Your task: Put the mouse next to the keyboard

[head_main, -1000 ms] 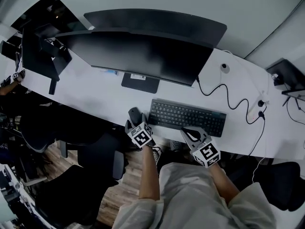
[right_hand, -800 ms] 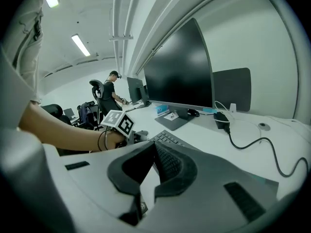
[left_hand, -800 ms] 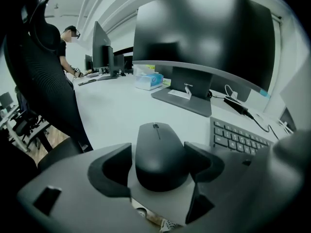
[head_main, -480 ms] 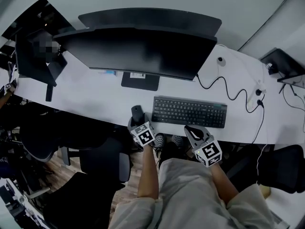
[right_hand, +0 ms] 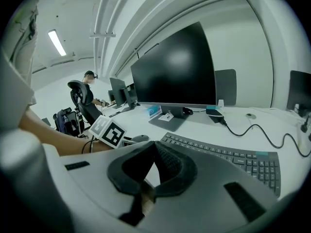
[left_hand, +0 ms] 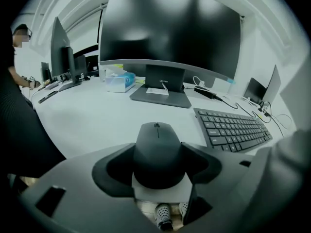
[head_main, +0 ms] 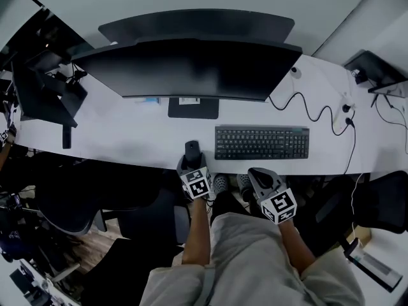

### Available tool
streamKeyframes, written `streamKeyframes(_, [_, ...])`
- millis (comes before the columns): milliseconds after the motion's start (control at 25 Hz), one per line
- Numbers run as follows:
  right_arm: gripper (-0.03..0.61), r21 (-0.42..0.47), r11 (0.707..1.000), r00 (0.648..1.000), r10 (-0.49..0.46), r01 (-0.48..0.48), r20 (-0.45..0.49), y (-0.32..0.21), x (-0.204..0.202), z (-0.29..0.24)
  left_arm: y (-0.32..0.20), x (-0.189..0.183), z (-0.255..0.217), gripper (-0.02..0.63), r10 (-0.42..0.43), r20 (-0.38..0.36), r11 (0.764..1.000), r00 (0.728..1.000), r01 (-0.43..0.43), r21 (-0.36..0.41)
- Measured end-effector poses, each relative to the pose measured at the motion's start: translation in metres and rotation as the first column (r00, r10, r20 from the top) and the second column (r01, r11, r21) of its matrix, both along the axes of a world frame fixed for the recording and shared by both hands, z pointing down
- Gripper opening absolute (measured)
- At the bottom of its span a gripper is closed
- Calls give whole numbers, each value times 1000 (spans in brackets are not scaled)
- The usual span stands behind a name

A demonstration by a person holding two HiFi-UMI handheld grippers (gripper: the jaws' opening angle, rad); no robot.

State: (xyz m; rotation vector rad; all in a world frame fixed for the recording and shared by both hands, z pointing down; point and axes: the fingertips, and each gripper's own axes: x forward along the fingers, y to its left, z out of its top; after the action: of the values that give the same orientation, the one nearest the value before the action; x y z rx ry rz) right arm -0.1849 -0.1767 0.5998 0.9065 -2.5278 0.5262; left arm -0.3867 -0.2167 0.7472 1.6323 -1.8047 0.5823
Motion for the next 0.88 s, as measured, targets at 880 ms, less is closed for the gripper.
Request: streamKeyframes(880, [3, 49, 999, 997, -6, 3, 75, -15, 69, -28, -14, 81, -70, 301, 56, 52, 993, 997, -61, 103])
